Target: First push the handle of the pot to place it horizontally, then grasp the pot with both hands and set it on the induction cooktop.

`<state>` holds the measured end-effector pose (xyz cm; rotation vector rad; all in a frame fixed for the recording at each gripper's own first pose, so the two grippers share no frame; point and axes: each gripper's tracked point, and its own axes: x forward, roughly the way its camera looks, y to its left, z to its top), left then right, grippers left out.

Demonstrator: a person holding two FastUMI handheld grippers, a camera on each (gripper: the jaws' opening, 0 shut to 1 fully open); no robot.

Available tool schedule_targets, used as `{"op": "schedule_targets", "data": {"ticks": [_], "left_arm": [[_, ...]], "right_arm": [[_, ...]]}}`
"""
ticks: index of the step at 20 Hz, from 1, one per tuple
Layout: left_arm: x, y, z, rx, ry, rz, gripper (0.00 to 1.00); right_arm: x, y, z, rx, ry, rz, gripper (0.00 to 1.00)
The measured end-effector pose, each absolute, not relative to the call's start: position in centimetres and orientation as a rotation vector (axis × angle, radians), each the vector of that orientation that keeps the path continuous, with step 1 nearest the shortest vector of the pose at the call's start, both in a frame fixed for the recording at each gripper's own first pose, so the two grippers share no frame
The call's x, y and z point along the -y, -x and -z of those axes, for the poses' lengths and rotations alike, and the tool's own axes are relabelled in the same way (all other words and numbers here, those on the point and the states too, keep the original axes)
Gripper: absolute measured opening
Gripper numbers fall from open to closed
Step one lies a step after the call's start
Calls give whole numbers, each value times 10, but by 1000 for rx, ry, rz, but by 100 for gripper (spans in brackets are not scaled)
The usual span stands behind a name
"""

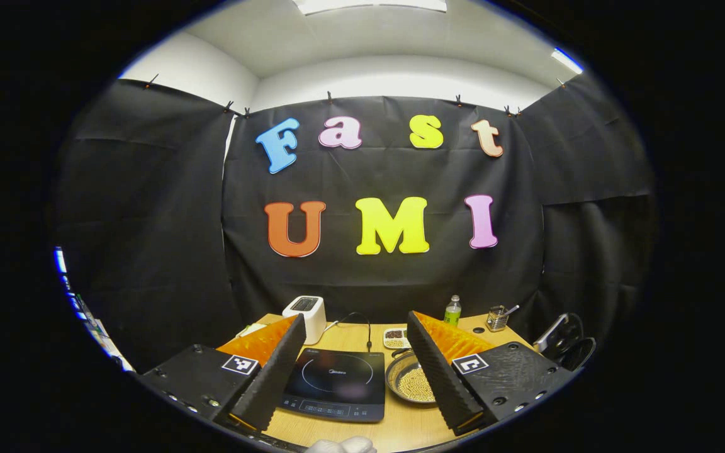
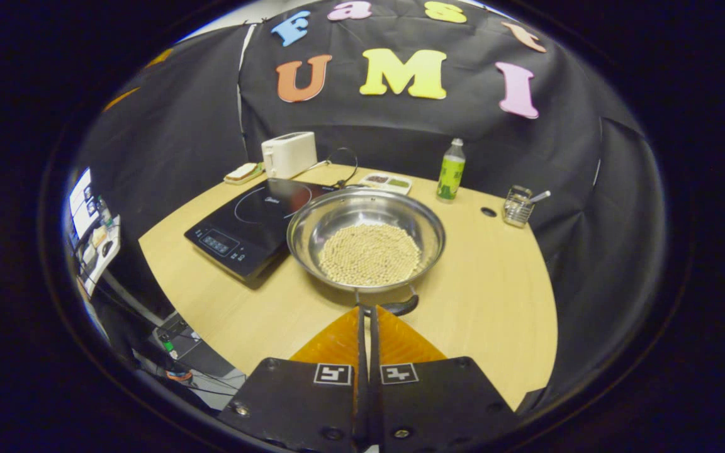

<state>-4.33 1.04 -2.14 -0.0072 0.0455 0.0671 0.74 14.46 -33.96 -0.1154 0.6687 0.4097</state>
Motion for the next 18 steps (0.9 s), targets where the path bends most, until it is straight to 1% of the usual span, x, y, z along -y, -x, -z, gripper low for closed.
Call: {"op": "schedule_targets", "data": {"ticks": [4, 5, 7, 8, 12, 13, 16, 18], "left_arm": [[-15, 50, 26, -72, -14, -114, 96], [-16, 52, 28, -81, -19, -127, 96], [-19, 51, 31, -98, -23, -153, 96], [-20, 51, 32, -104, -21, -165, 96], [-21, 45, 35, -119, -20, -201, 96], [-20, 43, 35, -121, -19, -207, 96], [-15, 33, 37, -124, 2, -216, 96], [-13, 28, 37, -126, 7, -222, 96]], "right_arm": [[-173, -23, 368, -710, 144, -462, 4], [-179, -27, 371, -717, 144, -475, 0], [-190, -34, 379, -741, 130, -499, 4], [-192, -39, 382, -748, 133, -503, 1], [-189, -45, 393, -789, 159, -529, 1], [-188, -45, 394, -795, 157, -543, 4], [-181, -44, 395, -813, 162, -562, 0], [-174, -45, 395, -810, 171, -567, 1]]}}
